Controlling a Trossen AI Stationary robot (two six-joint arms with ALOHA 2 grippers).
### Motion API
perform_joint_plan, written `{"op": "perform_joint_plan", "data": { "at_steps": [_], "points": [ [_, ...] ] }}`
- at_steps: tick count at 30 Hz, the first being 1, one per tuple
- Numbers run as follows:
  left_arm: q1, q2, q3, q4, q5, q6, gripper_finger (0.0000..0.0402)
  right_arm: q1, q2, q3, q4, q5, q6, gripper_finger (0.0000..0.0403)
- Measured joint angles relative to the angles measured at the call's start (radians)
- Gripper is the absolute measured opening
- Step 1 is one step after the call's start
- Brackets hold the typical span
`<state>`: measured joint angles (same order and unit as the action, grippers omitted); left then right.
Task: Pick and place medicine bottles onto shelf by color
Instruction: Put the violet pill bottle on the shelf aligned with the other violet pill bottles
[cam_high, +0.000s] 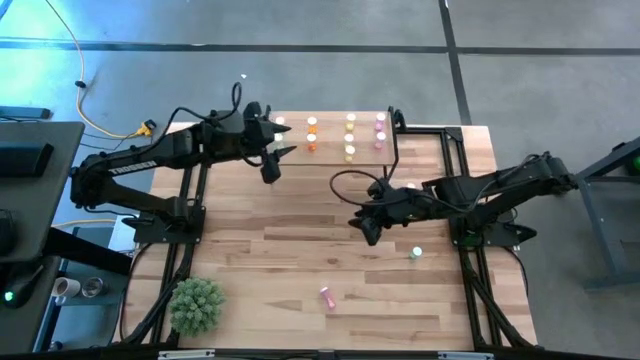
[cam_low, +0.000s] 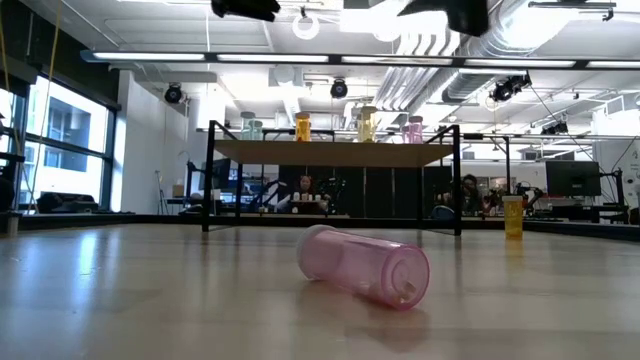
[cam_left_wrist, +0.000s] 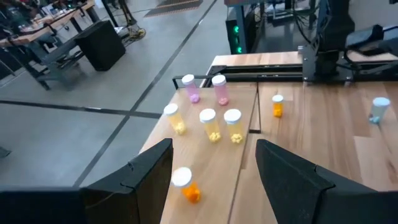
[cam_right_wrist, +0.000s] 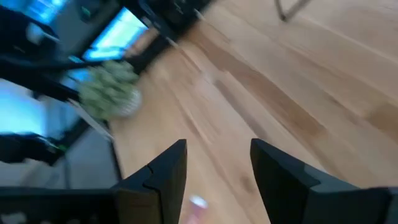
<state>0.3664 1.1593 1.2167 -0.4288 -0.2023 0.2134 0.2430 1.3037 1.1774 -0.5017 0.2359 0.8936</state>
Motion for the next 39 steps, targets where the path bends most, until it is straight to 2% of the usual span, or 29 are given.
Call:
{"op": "perform_joint_plan", "data": {
  "at_steps": [3,9,17,22,27,33,36,39],
  "points": [
    [0.000,-0.038,0.000,-0.040,0.001,0.000,0.0218,0.001,0.030,0.000,0.129,-0.001,0.000,0.0168],
    [0.000,-0.119,0.000,-0.146,0.071,-0.051,0.0218,0.024,0.060,0.000,0.375,0.005,-0.037,0.0168],
    [0.000,-0.172,0.000,-0.248,0.143,-0.079,0.0218,0.104,0.075,0.020,0.524,0.160,-0.068,0.0167],
    [-0.002,-0.181,0.000,-0.308,0.146,-0.082,0.0218,0.140,0.136,0.151,0.425,0.208,-0.140,0.0167],
    [-0.002,-0.182,0.000,-0.369,0.146,-0.081,0.0218,0.147,0.221,0.291,0.123,0.201,-0.058,0.0167],
    [-0.002,-0.182,0.000,-0.397,0.146,-0.080,0.0218,0.146,0.363,0.410,-0.161,0.019,0.084,0.0167],
    [-0.002,-0.182,0.000,-0.398,0.146,-0.080,0.0218,0.150,0.450,0.463,-0.258,-0.085,0.123,0.0167],
    [-0.002,-0.182,0.000,-0.398,0.146,-0.080,0.0218,0.159,0.525,0.506,-0.320,-0.146,0.154,0.0167]
  ]
}}
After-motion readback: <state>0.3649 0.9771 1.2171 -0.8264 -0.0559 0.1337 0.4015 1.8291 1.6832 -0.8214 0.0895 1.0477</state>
